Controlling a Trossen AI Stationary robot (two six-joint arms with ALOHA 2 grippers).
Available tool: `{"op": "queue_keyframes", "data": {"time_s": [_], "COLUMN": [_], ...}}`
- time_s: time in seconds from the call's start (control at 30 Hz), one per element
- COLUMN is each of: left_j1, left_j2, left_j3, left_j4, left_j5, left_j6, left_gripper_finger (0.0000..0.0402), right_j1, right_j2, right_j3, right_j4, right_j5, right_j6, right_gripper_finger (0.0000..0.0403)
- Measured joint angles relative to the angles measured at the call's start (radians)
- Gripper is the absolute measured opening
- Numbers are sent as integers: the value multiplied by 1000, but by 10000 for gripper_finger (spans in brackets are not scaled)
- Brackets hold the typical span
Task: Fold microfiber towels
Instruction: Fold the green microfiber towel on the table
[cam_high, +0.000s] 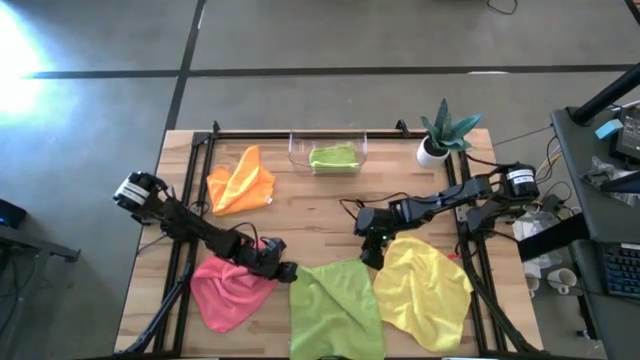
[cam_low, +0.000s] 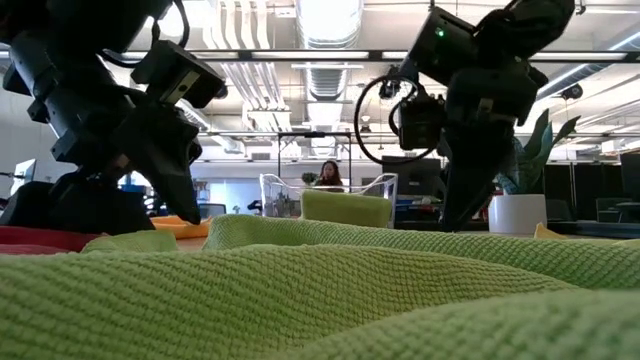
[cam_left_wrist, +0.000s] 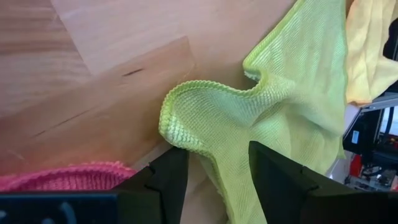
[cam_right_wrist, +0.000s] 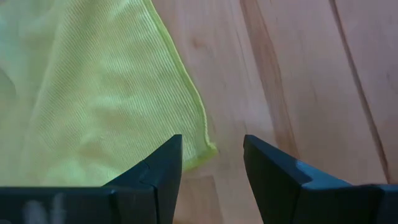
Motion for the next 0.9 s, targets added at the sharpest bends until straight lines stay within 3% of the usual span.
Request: {"op": "queue_keyframes", "data": {"time_s": [0.5,0.9], "left_j1": [1,1], "left_j2": [-1,-2], "left_j3": [0,0], "left_j4": [3,7], "left_j5": [-2,-30], "left_j6": [2,46], "left_gripper_finger": [67,20], "right_j1": [20,22], "right_j2": [122,124], "right_j3": [-6,0], "right_j4": [116,97], "right_j5": [-98,-96], "right_j6": [3,29], "right_gripper_finger": [146,13]}}
